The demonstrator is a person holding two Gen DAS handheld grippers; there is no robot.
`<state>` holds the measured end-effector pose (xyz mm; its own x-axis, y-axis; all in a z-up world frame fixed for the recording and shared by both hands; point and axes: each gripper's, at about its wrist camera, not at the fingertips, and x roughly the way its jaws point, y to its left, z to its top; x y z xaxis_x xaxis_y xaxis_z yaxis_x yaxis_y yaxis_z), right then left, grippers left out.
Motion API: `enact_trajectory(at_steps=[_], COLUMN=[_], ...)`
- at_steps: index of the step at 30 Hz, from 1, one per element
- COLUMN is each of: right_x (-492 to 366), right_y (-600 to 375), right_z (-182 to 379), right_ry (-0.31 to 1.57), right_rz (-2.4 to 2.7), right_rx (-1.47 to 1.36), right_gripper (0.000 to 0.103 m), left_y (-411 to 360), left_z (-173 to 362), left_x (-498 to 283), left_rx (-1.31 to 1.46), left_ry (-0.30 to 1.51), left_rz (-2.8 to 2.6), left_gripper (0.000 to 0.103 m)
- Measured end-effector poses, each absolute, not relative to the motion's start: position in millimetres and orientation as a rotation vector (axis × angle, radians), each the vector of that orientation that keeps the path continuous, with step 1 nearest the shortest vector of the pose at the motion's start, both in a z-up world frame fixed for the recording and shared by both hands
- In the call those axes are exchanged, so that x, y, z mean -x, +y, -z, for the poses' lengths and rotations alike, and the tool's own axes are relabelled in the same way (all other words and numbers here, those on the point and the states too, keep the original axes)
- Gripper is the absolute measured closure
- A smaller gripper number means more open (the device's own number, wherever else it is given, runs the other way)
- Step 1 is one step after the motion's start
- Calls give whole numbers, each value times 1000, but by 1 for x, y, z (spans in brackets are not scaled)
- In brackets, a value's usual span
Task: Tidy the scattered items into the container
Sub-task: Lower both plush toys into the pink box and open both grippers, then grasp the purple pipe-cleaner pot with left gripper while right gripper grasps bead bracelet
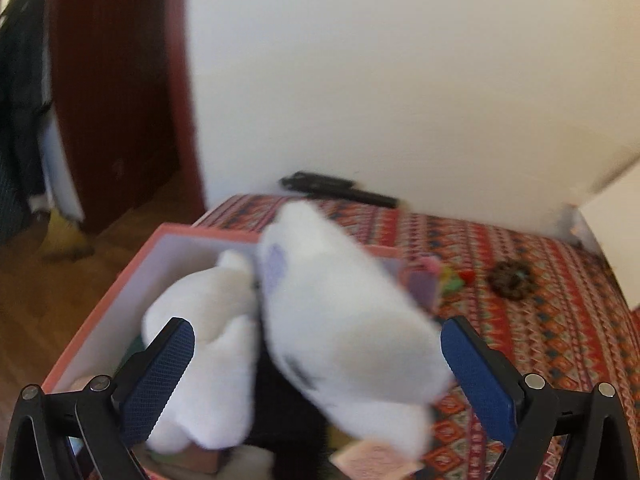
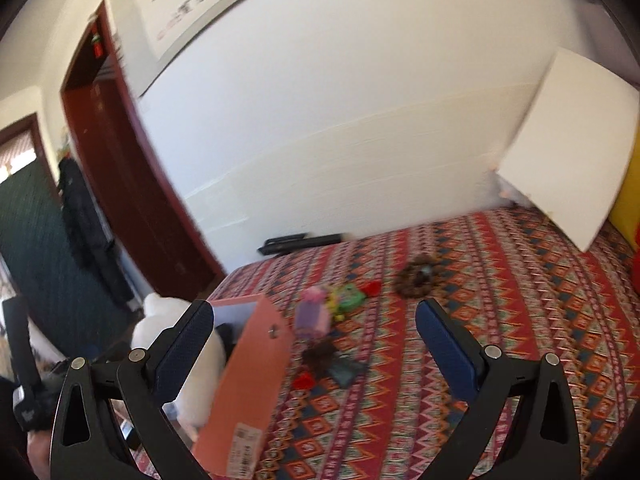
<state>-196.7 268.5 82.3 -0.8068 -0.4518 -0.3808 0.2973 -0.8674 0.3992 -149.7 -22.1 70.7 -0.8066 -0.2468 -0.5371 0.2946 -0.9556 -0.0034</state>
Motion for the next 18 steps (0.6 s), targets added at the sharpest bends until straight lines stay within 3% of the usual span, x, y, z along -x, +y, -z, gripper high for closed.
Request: enact_trajectory(at_steps=[9, 13, 18], right_x=[208, 233, 289], right_y=[335, 348, 358], right_z=[-67, -47, -9], right_ry=[-559, -611, -704], right_rz=[2657, 2648, 2527], right_rx=[-686, -733, -843], right_gripper=[1, 1, 1], left_y=[69, 101, 141], left_z=[-76, -53, -4], left_x=[152, 184, 263], left_rx=[-709, -779, -807], left_ry=[-85, -208, -504], left_rz=[2869, 2867, 2707], left_gripper=[1, 1, 1])
